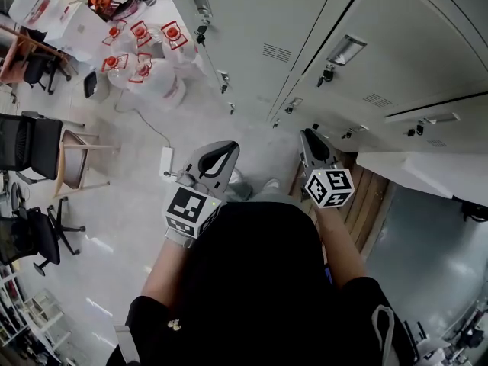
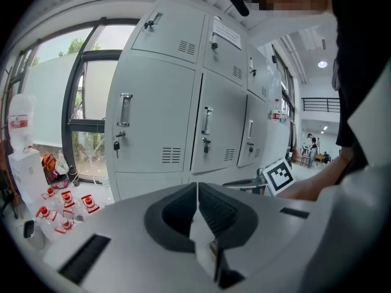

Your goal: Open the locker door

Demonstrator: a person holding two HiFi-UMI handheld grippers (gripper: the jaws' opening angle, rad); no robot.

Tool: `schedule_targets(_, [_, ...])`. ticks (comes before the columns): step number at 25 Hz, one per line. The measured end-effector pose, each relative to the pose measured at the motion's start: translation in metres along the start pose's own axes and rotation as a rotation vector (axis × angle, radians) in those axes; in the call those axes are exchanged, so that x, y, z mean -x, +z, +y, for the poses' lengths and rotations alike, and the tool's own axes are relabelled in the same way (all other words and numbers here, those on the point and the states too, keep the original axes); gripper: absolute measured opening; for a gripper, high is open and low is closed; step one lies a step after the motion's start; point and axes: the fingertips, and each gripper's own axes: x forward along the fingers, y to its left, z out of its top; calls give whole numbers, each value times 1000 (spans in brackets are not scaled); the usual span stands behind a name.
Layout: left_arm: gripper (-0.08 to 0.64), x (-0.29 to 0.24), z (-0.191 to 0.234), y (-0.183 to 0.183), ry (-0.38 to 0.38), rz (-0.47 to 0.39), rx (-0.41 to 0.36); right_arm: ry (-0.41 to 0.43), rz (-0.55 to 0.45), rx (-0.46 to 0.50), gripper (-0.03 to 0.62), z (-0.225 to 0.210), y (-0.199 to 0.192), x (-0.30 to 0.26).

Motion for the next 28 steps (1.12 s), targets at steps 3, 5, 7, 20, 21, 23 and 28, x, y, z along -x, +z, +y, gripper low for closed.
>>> schedule_targets(3, [26, 2, 13, -11, 11, 30, 9, -43, 53, 25, 54, -21, -26, -25])
schedule_targets(5, [26, 5, 18, -17, 17, 49, 22, -72, 87, 17, 91, -36, -42, -40])
schedule_targets(7, [26, 8, 22, -19, 20, 54, 26, -102, 114, 1, 126, -49, -57, -53])
schedule_targets(20, [25, 4, 43, -64, -4, 155, 44, -240, 197, -29, 183, -116, -132, -154])
schedule_targets(21, [25, 4, 45, -66, -7, 161, 43, -247, 201, -31, 183, -119, -136, -161])
schedule_targets(23, [26, 4, 48, -68, -9, 166, 44, -258, 213, -35, 184, -125, -143, -172])
schedule_targets(28, [26, 8, 53, -75, -11, 182, 60, -296, 243, -25, 189, -135, -157, -189])
